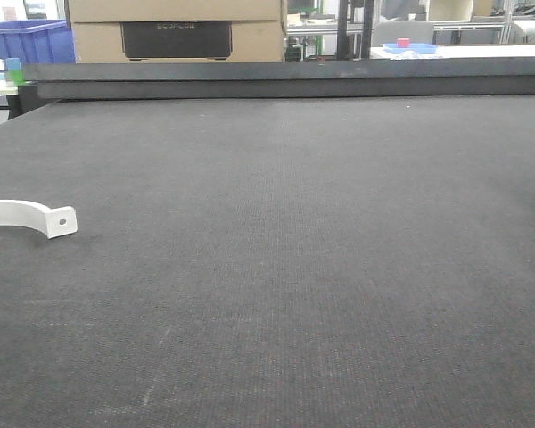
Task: Grab PVC pipe and place in blue bin
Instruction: 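Lift the held pipe off the table with both grippers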
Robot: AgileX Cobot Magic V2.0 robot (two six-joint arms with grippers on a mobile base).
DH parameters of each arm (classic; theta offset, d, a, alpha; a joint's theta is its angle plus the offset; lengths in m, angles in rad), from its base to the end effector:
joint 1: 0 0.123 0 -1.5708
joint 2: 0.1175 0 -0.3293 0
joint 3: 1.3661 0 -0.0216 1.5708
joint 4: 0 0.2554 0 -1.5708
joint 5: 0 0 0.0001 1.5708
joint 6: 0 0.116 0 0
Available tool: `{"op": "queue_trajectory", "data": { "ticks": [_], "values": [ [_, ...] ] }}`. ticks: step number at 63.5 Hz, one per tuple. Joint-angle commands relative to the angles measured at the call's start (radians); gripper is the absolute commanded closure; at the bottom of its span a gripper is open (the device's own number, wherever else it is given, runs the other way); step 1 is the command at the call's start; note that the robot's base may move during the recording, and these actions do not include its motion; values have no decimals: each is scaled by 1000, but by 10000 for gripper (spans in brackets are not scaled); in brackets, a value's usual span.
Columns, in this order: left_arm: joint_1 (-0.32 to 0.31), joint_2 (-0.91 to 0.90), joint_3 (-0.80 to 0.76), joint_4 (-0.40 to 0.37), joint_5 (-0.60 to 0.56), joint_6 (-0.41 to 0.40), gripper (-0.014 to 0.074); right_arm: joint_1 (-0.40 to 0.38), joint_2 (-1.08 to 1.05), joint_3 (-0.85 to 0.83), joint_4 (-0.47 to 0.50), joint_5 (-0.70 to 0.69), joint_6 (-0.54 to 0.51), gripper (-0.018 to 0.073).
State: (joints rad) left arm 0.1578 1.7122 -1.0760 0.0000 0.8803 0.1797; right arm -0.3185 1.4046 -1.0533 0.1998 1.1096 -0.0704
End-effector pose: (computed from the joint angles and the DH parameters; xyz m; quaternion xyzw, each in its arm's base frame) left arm 0.3256 0.0518 0.2116 0.0109 0.9974 0.0119 0.0697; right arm 0.2527 -0.0616 0.2943 0.1576 0.9782 0.0726 0.1141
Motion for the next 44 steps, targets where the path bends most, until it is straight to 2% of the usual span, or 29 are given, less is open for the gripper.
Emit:
{"op": "queue_trajectory", "data": {
  "ticks": [1, 7, 12, 16, 27, 44],
  "values": [
    [-4, 8, -5, -5, -5, -1, 371, -7, -9, -7, -3, -10, -10, 721],
    [-4, 8, -5, -12, -5, -1, 488, -7, -9, -7, -3, -17, -10, 721],
    [-4, 8, -5, -12, -5, -1, 633, -7, -9, -7, -3, -17, -10, 721],
    [-4, 5, -5, -24, -5, -1, 708, -7, -9, -7, -3, -17, -10, 721],
    [-4, -63, -5, -84, 18, -1, 707, -7, -20, -7, -3, -7, -10, 721],
    [-4, -359, -6, -114, 9, -1, 707, -7, -163, -7, -3, -52, -10, 721]
  ]
}}
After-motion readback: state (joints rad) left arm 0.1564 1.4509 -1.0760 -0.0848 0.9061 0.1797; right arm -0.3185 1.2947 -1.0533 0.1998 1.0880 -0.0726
